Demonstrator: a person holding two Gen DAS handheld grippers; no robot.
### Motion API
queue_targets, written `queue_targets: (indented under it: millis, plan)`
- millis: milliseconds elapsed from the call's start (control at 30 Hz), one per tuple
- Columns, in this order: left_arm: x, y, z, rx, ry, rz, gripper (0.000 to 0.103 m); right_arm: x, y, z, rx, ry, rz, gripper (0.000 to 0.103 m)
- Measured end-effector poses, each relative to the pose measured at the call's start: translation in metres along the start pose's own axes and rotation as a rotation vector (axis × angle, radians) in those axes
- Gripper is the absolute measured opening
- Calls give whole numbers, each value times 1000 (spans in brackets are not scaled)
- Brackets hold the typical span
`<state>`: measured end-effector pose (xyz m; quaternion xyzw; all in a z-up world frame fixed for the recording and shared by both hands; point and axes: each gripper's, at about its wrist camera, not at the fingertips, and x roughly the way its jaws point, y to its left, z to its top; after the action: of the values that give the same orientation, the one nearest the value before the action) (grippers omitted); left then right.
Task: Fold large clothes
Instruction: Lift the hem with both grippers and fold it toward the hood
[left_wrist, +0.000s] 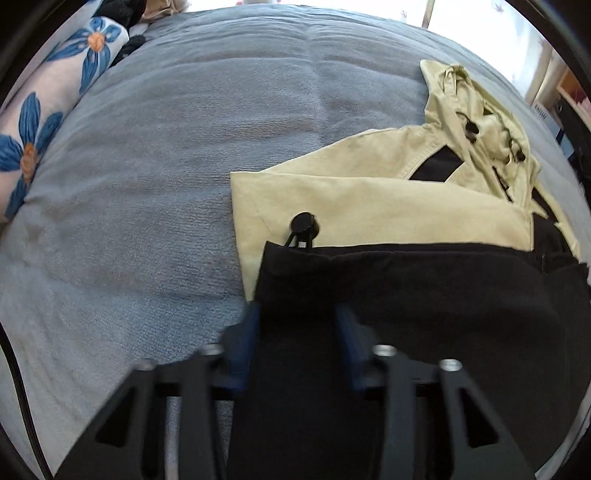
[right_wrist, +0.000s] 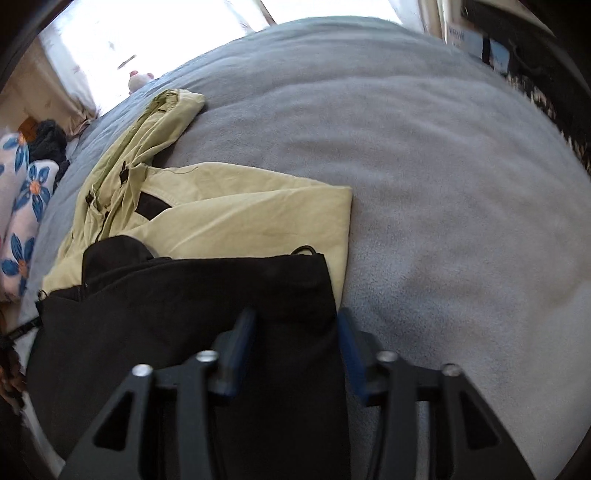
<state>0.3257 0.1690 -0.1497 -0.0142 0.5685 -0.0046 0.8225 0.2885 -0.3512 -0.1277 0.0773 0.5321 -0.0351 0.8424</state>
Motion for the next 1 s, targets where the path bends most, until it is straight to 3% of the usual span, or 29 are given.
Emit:
queue_targets:
  millis: [33, 67, 200, 400, 533, 600, 667, 800, 900, 1000]
  plan:
    - [-1, -1, 0, 4, -8, 22, 12, -1, 0, -1, -8, -7, -14, 16]
    - [-2, -1, -1, 2, -26, 39, 10, -4, 1, -3, -9, -25, -22, 15]
    - [-17, 0, -8, -54, -107, 96, 5, -26, 4, -11, -13, -117, -73, 7]
    - [-63, -9, -15, -65, -294, 242, 1, -70, 12, -12, -26, -271, -108, 6]
    - [-95, -4, -10, -105, -408, 288, 1, -89, 21, -2, -24, -351, -105, 5]
    - [-102, 1, -4, -114, -411, 263, 1, -91, 25, 3, -33, -365, -104, 5]
    - [-96, 3, 2, -86, -364, 168, 1, -89, 29, 6, -39, -357, -103, 5]
    - [-76, -1, 4, -24, -273, 68, 8, -80, 29, 6, -43, -329, -105, 5]
    - [-60, -4, 4, -8, -239, 8, 18, -75, 23, 4, -29, -310, -96, 5]
    - [-46, -5, 6, 13, -212, -25, 37, -72, 21, 3, -29, -297, -91, 5]
